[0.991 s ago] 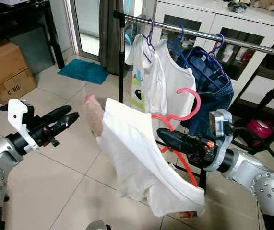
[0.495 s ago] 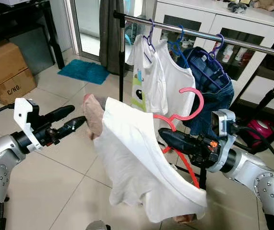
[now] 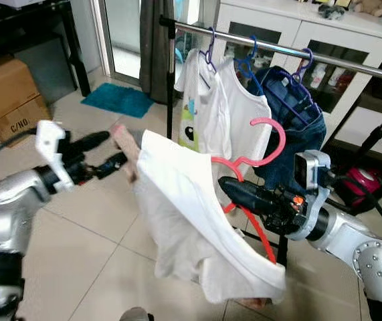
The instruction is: Hang hanger
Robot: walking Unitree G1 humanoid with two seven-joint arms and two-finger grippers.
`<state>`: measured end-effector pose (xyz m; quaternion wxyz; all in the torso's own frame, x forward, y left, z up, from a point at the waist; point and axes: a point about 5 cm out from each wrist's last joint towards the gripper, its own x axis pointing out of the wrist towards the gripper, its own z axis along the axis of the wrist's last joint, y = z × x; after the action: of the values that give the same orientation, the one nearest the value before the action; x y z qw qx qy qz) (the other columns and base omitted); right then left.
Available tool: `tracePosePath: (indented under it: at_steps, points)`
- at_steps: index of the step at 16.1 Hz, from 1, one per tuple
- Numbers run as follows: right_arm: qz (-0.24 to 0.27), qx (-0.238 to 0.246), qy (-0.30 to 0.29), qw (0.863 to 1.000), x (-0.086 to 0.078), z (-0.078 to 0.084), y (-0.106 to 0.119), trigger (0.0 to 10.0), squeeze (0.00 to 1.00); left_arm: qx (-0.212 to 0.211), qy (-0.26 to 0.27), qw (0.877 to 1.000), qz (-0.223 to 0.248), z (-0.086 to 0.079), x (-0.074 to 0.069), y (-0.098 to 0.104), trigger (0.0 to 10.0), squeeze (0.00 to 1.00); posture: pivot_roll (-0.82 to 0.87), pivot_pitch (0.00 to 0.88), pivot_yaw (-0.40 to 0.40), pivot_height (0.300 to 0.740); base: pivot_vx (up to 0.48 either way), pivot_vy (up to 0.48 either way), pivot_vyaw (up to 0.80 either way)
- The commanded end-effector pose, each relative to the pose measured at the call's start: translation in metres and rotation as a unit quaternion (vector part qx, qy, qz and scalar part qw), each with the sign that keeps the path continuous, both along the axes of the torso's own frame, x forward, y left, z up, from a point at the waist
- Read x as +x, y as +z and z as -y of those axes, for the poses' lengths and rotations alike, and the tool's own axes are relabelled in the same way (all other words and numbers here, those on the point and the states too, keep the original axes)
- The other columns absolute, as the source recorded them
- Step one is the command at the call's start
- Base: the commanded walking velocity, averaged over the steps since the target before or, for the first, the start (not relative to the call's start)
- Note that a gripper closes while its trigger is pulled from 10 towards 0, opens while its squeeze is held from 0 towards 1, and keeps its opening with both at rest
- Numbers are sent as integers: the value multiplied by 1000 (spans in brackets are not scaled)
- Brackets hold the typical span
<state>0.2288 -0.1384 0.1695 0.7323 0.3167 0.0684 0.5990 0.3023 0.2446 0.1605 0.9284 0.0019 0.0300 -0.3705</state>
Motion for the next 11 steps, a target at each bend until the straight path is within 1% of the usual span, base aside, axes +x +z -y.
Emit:
tracePosePath:
  at_steps: [1, 2, 3, 4, 5, 6, 7, 10, 11]
  points:
    - [12, 5, 5, 1000, -2, 0, 7, 10000, 0, 10, -15, 1000, -4, 4, 3, 0, 10000, 0, -2, 0, -39, 740, 0, 0, 0]
    - [12, 6, 6, 1000, -3, 0, 7, 10000, 0, 8, -25, 1000, -12, 6, 5, -1, 10000, 0, -4, 0, -36, 740, 0, 0, 0]
    - [12, 7, 6, 1000, -4, 0, 7, 10000, 0, 6, -35, 999, -21, 9, 7, -2, 8196, 0, -5, 0, -34, 740, 0, 0, 0]
    - [11, 7, 6, 1000, -4, 0, 7, 10000, 0, 6, -42, 999, -24, 10, 9, -3, 4667, 0, -6, 0, -32, 740, 0, 0, 0]
    - [11, 7, 6, 1000, -5, 0, 6, 10000, 0, 4, -50, 998, -26, 12, 9, -3, 4078, 0, -5, 0, -30, 740, 0, 0, 0]
    - [10, 8, 7, 1000, -6, -1, 6, 10000, 0, 5, -58, 998, -24, 14, 11, -2, 784, 0, -5, 0, -28, 740, 0, 0, 0]
    - [9, 9, 8, 1000, -7, -2, 6, 10000, 0, 6, -63, 998, -23, 16, 11, -1, 0, 0, -5, 0, -28, 740, 0, 0, 0]
    - [8, 8, 8, 1000, -8, -3, 6, 10000, 0, 2, -76, 997, -21, 19, 12, 0, 0, 0, -4, 0, -25, 740, 0, 0, 0]
    - [8, 8, 8, 1000, -8, -4, 6, 10000, 0, 5, -78, 997, -12, 20, 12, 1, 0, 0, -4, 0, -24, 740, 0, 0, 0]
